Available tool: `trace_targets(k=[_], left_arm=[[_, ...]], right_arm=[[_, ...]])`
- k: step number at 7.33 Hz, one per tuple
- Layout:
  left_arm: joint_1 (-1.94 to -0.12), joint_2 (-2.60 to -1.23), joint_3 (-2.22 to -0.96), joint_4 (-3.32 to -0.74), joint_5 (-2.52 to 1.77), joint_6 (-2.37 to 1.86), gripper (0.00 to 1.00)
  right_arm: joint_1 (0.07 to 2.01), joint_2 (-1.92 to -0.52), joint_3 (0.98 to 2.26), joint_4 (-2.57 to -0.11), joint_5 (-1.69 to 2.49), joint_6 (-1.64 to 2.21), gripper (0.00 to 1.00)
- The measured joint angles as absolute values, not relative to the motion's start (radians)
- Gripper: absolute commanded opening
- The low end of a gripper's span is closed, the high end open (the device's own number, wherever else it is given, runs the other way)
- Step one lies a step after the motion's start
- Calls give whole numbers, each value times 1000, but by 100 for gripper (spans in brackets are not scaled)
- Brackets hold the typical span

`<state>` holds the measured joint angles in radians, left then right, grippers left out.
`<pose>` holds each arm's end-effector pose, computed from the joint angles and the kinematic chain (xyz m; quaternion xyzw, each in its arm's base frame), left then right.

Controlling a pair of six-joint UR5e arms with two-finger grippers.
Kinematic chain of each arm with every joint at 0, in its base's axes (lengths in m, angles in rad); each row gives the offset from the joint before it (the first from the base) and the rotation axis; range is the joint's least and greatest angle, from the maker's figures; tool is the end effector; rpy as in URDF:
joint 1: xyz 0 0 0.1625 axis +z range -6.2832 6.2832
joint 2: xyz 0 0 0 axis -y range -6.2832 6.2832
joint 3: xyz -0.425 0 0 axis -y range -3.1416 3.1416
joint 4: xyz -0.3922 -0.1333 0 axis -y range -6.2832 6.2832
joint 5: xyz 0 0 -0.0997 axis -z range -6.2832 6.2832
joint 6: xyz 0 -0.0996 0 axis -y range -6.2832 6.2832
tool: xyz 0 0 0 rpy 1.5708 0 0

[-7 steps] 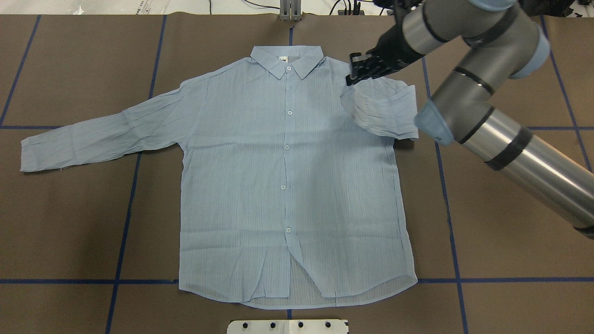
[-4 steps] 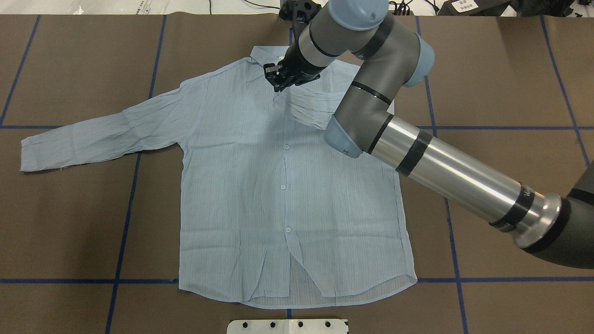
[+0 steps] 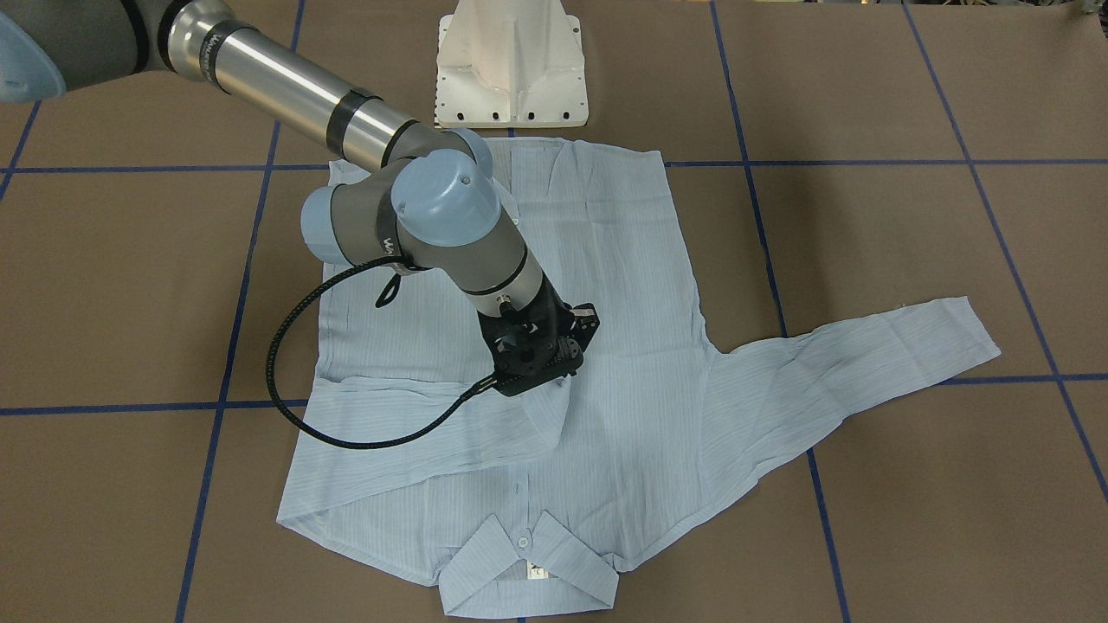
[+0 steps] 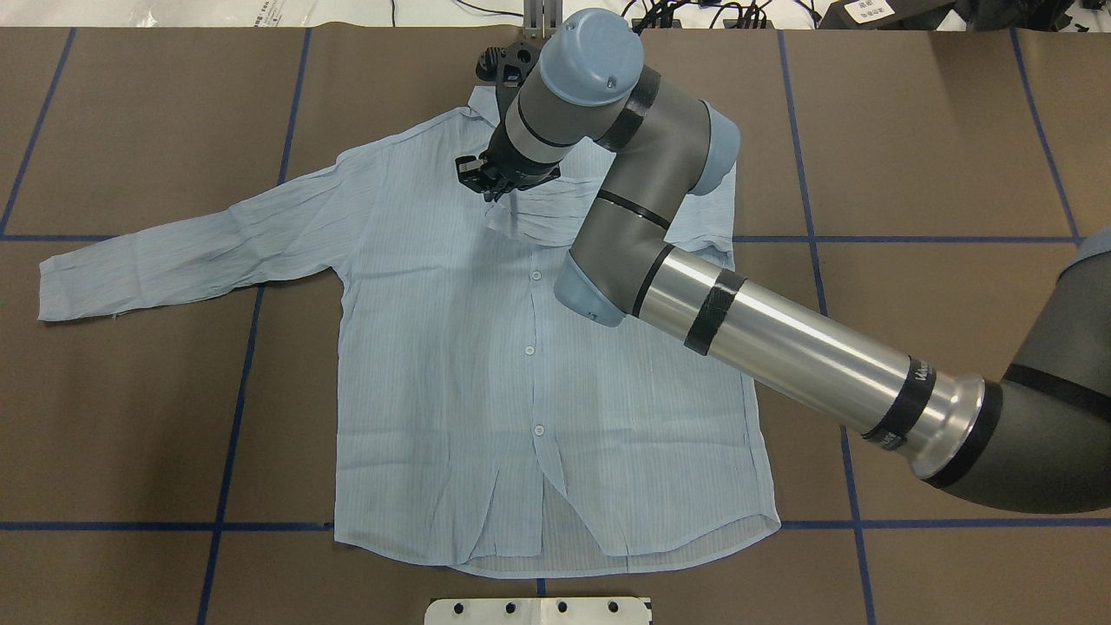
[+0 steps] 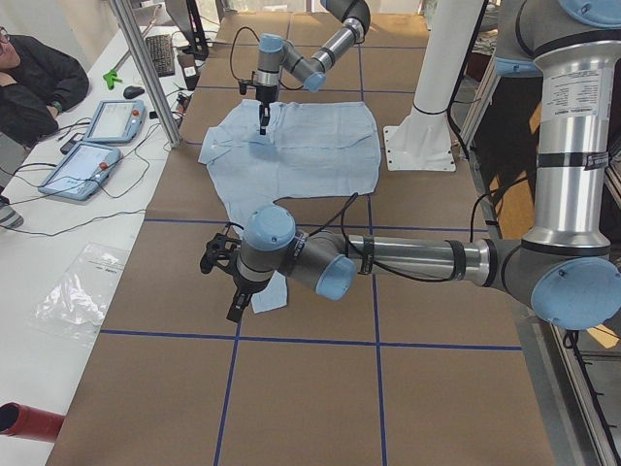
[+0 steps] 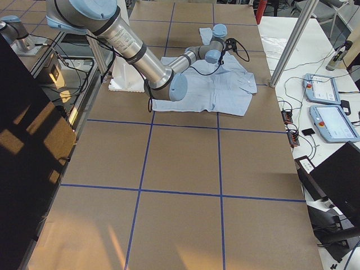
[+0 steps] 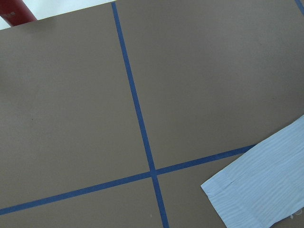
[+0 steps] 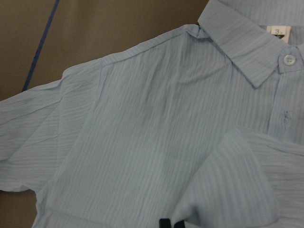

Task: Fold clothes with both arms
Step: 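Lift the sleeve with the right gripper and carry it across the shirt chest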

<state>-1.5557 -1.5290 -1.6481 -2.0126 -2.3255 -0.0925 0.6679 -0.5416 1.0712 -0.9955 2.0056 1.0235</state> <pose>-0.0576 -0.4970 0.5919 0.2002 0.3693 0.0521 0.9060 -0.5936 -0.5846 0.1350 0.1418 -0.5255 -0.0629 0.8365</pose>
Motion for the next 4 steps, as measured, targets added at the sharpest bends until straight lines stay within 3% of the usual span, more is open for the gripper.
trace_targets(k=[4], left_arm=[[-1555,-1538,-1649,-2014,-2324,-110,100]], right_arm=[[596,-460,1006,-991,1841,1035,100]])
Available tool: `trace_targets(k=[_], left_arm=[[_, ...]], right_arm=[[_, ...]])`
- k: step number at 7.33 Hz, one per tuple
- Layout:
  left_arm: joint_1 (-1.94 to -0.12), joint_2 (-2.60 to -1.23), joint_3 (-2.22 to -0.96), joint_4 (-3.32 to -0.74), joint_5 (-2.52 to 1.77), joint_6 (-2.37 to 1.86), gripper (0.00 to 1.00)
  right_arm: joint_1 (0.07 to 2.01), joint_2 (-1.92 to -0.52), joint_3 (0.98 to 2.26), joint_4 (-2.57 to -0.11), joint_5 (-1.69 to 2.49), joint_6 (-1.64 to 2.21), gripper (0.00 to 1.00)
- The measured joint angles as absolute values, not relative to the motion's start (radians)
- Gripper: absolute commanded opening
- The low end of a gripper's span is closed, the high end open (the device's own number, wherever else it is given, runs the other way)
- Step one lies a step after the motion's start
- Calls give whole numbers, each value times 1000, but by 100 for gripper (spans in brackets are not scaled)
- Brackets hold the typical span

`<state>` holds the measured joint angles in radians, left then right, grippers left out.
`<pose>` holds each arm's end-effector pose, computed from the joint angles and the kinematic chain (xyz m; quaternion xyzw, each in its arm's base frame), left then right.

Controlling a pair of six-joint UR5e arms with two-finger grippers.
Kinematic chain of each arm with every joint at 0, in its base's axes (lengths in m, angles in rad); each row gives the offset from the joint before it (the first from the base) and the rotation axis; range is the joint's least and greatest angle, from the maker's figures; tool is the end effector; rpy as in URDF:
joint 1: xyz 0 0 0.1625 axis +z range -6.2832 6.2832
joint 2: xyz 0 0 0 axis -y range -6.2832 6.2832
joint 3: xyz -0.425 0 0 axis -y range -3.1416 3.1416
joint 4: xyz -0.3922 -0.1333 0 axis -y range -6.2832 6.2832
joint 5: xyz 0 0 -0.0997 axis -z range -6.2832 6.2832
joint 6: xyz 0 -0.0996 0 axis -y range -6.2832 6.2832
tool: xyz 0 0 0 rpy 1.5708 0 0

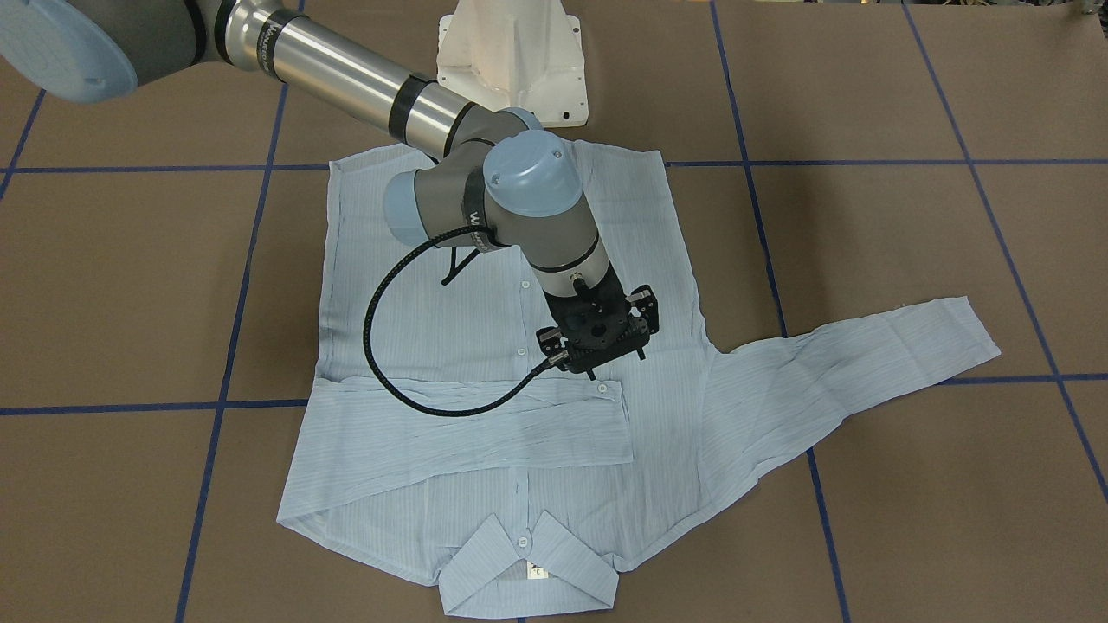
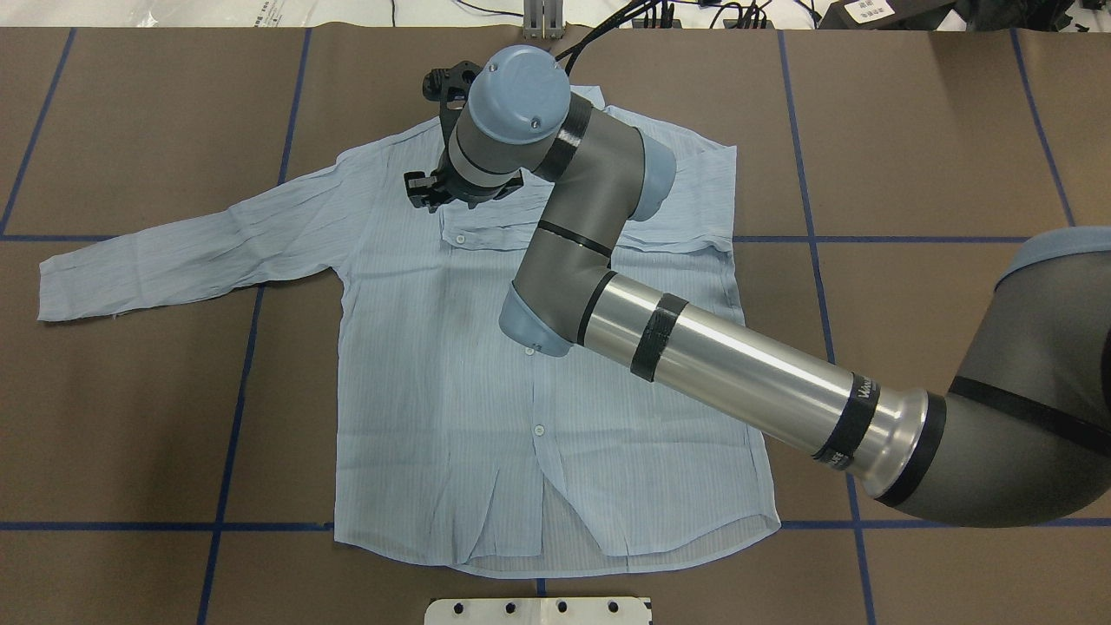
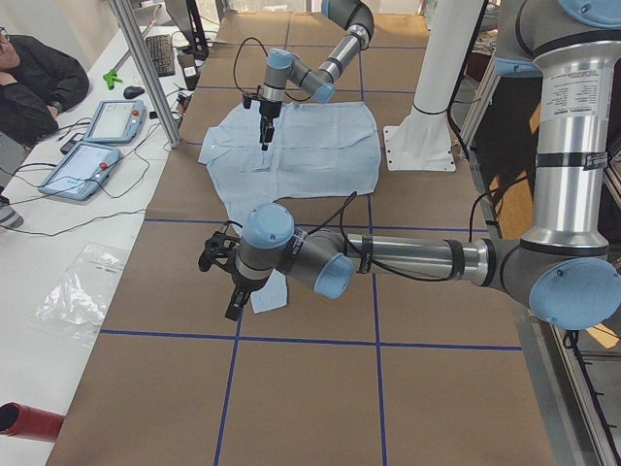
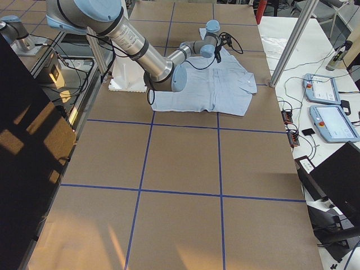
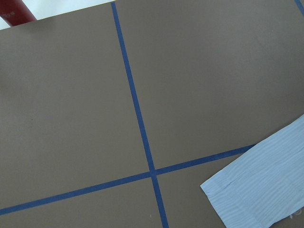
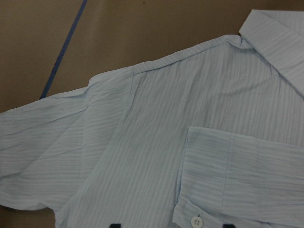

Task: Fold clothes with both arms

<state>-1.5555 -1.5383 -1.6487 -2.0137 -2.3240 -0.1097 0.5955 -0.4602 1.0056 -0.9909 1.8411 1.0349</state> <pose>-0.0575 -0.5011 0.5869 0.2021 0.3702 0.0462 0.9055 -0.6402 -0.5627 0.0992 0.1871 -0.5073 -0.0469 0.8399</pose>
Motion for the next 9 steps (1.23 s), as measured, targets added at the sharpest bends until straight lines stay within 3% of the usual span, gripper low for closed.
trace_targets(k=[3,6,9], left_arm=[[-1519,-1527,-1649,-2105,-2319,-293,100],[-1354,-1425,-1648,-2413,-2242,-661,96],[-1123,-1385,-1644,-2553,-2007,-1009,93]], right_arm=[[594,-471,1112,-1157,1825,1076,100],[628,-580,1412,-1517,1844,1067,100],[667,-790,1668,-1570,1891,1050,100]])
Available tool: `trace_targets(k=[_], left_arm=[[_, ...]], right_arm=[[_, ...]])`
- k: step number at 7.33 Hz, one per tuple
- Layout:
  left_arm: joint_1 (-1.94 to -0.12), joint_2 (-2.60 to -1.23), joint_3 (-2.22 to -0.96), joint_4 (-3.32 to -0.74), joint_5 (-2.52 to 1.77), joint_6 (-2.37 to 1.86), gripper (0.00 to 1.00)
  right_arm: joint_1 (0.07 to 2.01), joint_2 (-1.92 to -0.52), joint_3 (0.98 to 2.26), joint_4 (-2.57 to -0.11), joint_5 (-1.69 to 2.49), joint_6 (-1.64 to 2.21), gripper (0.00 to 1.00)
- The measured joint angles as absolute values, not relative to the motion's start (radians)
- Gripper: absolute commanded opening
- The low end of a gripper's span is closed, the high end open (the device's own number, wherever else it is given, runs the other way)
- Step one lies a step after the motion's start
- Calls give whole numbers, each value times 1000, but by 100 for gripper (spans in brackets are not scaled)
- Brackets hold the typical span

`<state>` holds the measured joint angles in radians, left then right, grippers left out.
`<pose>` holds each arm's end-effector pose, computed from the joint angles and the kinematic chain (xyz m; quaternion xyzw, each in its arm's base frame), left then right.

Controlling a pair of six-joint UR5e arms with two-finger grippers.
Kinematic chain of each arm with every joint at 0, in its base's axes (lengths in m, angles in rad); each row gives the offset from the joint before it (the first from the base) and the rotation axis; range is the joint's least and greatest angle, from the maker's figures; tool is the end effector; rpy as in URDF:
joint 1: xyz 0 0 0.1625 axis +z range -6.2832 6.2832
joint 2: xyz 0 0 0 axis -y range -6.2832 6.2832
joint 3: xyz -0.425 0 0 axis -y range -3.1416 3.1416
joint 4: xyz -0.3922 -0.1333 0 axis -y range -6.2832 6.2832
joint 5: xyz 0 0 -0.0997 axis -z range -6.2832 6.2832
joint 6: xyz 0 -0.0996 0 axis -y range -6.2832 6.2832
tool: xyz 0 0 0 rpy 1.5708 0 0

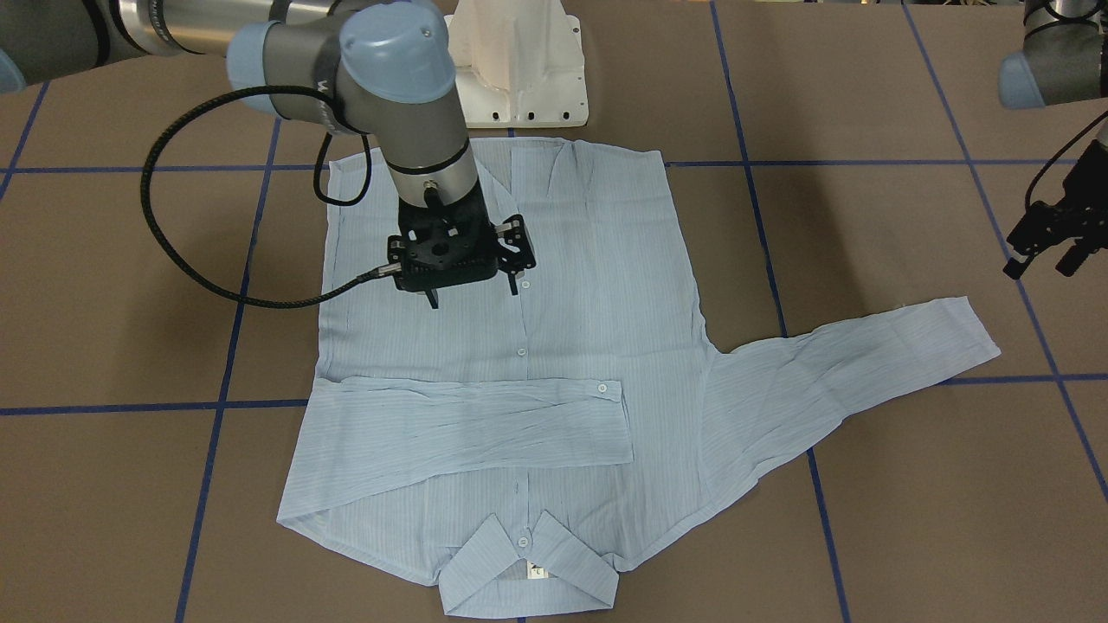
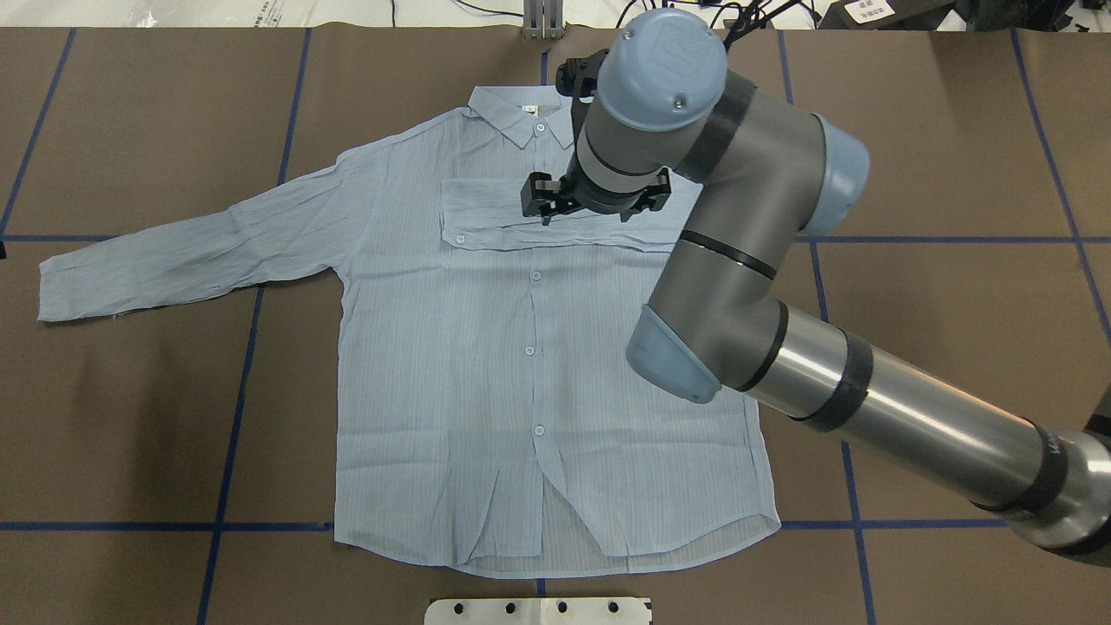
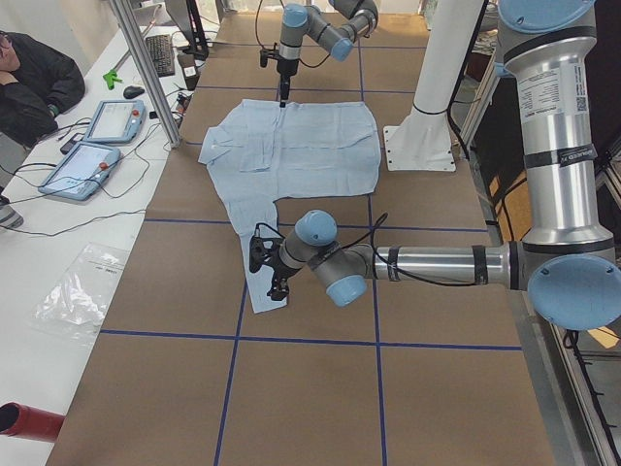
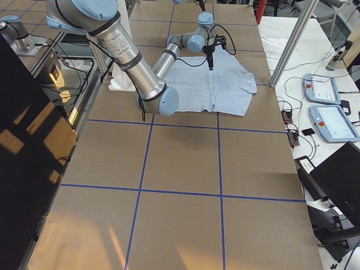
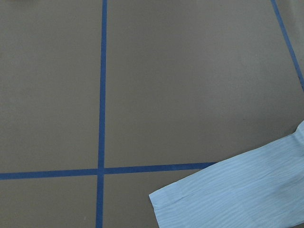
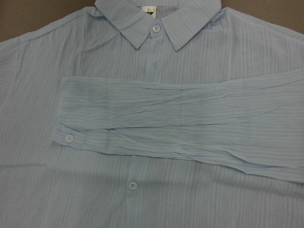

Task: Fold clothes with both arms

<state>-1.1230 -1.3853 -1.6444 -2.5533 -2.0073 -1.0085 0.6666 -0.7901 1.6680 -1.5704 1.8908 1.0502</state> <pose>0.1103 -0.4403 0.6059 0.1766 0.4205 -0.1572 0.8759 -0.4761 -0.5043 0.1463 0.1152 -0.4286 -0.0024 0.8961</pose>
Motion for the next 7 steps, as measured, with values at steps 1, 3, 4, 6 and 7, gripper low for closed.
trace_targets(k=[1,3,4,6,7], left_arm=[[-1063,-1384,-1637,-2561,-1931,-1079,89],[-991,-1385,-1596,-2566,-1824,-1136,88],[-964,-1386,-1578,-2568,-1797,-1142,84],[-924,-1388,-1555,-2572,-1773,-1146,78],[-911,-1389,-1547,-2573,-1770,-1147,77]], right_arm=[[673,-831,1709,-1572,1896,1047,100],[679,-861,1734,-1572,1899,1045,100],[680,-865,1735,-1572,1899,1045,100],[681,-868,1736,-1572,1898,1045,100],[681,-869,1737,-1572,1898,1045,100]])
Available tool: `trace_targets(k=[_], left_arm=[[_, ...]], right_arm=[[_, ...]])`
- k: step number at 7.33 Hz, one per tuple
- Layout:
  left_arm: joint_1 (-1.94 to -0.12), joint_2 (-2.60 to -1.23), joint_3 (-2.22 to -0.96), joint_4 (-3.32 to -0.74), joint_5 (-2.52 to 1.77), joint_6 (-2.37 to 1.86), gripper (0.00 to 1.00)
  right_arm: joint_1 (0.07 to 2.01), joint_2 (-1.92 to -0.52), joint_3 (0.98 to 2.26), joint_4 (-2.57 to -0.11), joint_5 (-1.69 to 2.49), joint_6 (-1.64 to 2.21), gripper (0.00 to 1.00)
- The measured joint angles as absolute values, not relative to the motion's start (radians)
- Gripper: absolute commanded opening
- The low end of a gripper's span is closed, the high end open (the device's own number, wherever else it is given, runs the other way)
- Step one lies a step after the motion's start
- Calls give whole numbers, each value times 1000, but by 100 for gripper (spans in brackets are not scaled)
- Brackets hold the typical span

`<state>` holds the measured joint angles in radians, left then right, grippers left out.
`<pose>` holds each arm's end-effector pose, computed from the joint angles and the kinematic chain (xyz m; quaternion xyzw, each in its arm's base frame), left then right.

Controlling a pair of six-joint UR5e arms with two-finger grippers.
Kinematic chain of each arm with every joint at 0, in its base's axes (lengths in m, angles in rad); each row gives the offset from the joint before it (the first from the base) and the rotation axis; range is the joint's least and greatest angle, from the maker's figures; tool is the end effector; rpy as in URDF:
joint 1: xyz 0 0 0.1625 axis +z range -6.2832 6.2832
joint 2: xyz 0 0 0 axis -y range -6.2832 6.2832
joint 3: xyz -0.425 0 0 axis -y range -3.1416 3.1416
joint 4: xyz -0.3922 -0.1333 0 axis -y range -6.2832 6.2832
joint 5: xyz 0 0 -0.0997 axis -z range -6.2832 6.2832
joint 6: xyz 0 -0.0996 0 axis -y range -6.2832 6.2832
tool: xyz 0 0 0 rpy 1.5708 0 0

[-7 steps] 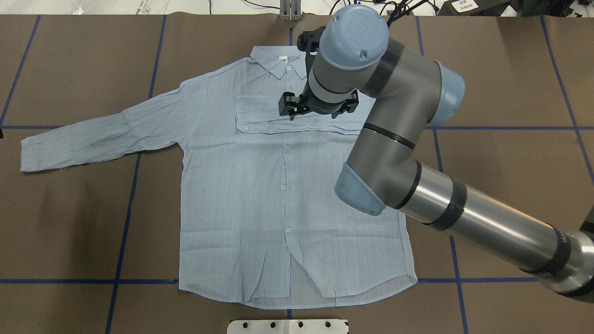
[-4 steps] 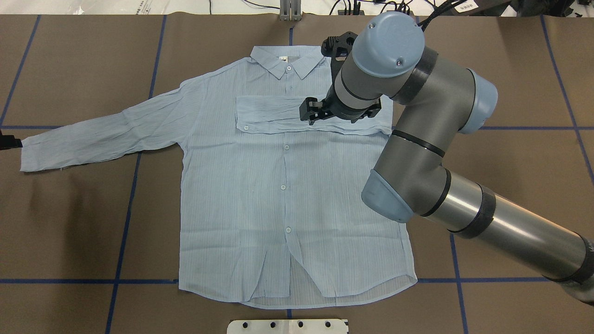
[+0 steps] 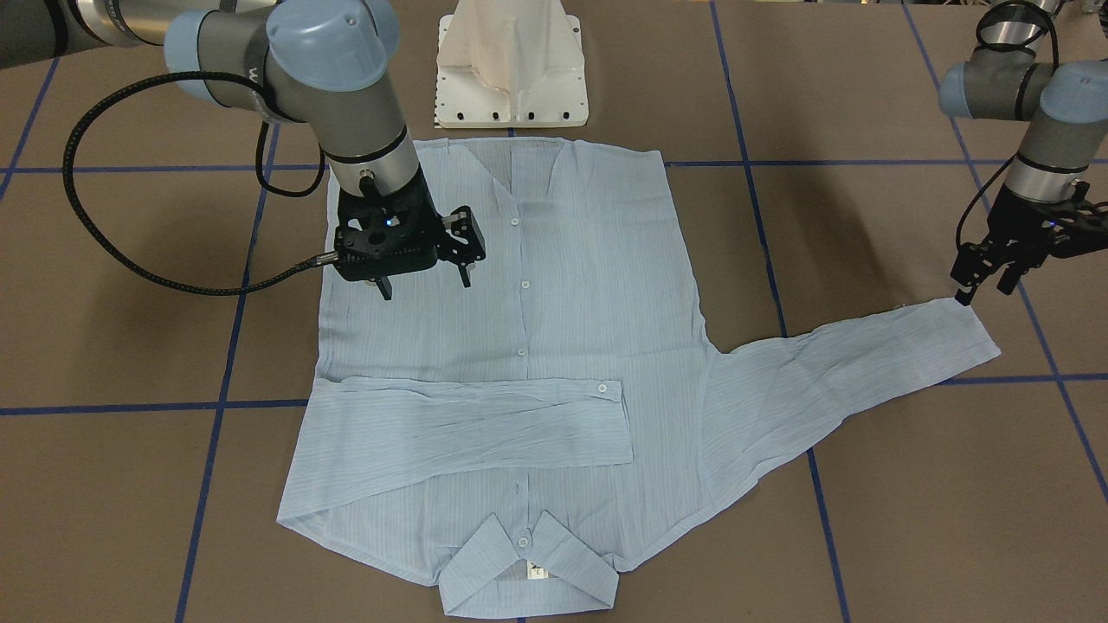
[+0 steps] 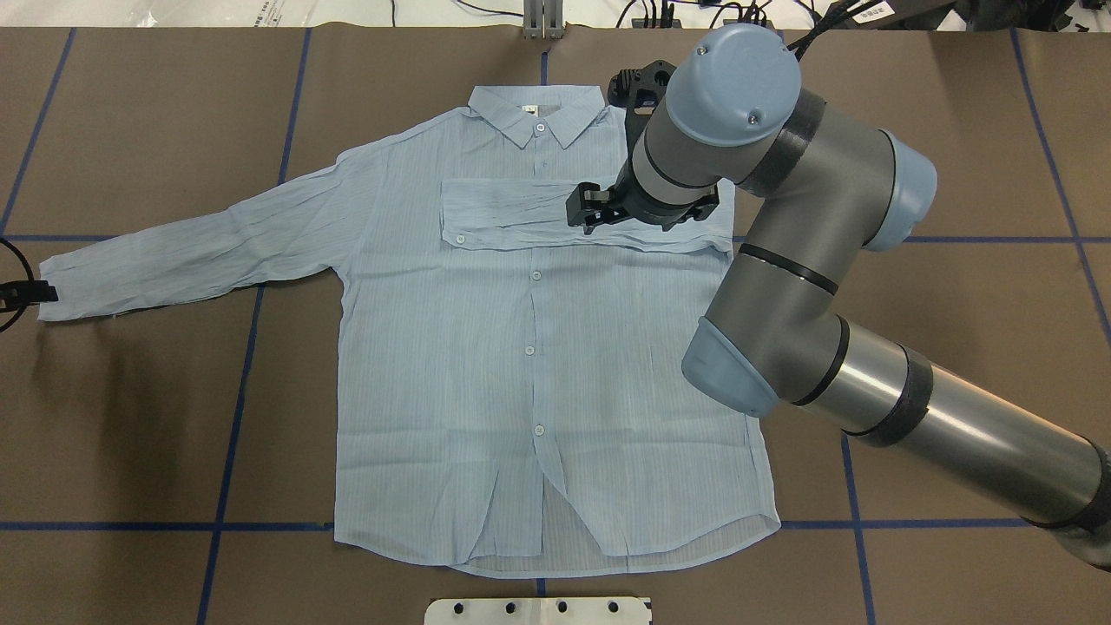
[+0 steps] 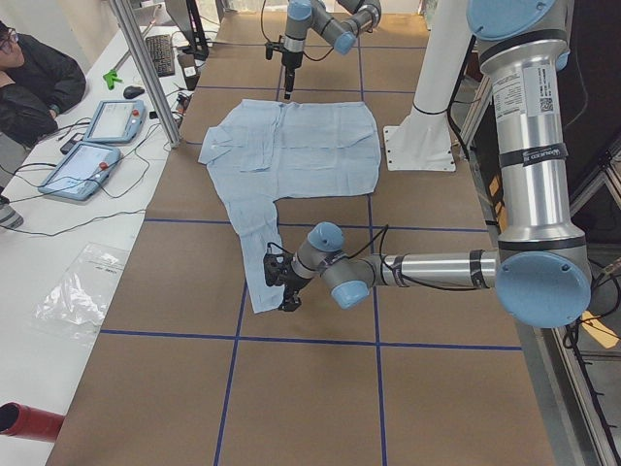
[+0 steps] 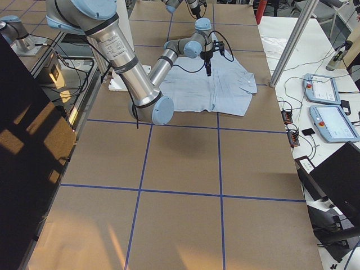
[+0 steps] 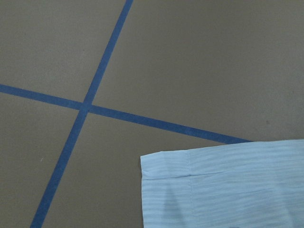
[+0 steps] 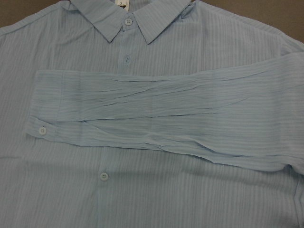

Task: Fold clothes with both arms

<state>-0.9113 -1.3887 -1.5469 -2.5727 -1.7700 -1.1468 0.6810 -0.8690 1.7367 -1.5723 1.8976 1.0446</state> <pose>0.1838 -0.4224 0.6578 0.1668 0.3596 -0.1839 0.8995 -0.4524 -0.4970 0.1730 0.1135 -0.4247 0.0012 0.8982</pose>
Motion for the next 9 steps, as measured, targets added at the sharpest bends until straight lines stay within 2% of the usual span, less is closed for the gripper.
trace_targets(k=[2,7,9], left_arm=[[-892,-1394,-1531,-2573,-1769,-1146,75],[-878,-1402,-1512,-2573,-1769,-1144,56],[-876,-1403,-1510,-2572,-1769,-1143,56]], right_arm=[[681,-870,1738,-1572,1898,1045,100],[681,-871,1738,-1572,1898,1045,100],[681,-871,1739,-1572,1898,1045,100]])
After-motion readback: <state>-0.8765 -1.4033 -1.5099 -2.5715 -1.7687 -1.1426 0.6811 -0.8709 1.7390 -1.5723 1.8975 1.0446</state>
